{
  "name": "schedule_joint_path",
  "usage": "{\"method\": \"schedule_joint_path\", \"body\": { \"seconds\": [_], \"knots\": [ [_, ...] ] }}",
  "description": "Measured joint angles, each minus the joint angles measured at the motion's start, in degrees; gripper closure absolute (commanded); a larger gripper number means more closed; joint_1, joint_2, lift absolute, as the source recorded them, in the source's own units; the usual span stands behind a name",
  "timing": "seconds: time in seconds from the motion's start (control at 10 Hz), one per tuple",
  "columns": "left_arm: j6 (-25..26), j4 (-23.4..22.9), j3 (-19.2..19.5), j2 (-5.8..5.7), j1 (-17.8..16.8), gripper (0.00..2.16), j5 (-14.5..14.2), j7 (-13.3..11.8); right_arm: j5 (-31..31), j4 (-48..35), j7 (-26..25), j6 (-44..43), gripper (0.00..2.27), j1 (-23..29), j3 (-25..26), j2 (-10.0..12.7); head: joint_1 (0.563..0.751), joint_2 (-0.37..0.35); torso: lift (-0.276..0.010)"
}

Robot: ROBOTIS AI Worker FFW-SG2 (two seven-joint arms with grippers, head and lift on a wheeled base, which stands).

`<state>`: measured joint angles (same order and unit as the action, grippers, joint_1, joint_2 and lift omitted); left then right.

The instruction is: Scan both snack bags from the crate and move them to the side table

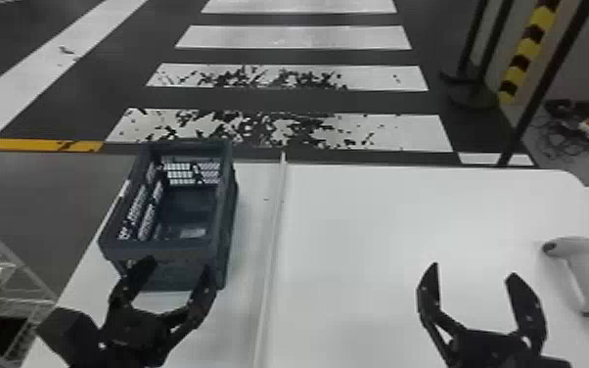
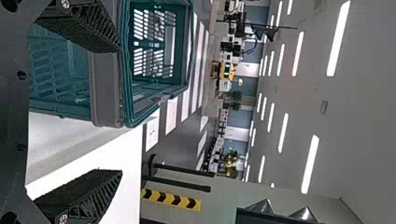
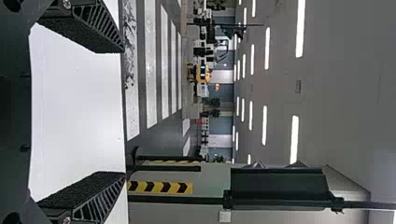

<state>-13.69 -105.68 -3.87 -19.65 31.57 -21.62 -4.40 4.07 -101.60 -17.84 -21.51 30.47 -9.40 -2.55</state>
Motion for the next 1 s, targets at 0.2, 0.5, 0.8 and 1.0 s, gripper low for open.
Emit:
{"method": "schedule_joint_path", "body": {
  "seconds": [0.2,0.5,0.8,1.0],
  "knots": [
    [-0.27,-0.09,-0.08,-0.18,0.25,0.07,0.00,0.18,0.00,-0.06,0.00,0.23,0.05,0.03,-0.12,-0.01,0.695,0.059,-0.099],
    [-1.15,-0.38,0.00,-0.55,0.75,0.07,0.00,0.45,-0.02,-0.30,0.00,1.26,0.05,0.12,-0.37,-0.23,0.695,0.065,-0.099],
    [-1.29,-0.93,-0.22,-0.65,0.95,0.07,0.00,0.51,-0.01,-0.52,-0.01,2.98,0.05,0.05,-0.72,-0.77,0.695,0.064,-0.099],
    [-1.29,-1.19,0.04,-0.53,1.15,0.07,0.00,0.53,-0.02,-0.52,-0.08,4.28,0.05,-0.36,-1.01,-1.25,0.695,0.066,-0.099]
  ]
}}
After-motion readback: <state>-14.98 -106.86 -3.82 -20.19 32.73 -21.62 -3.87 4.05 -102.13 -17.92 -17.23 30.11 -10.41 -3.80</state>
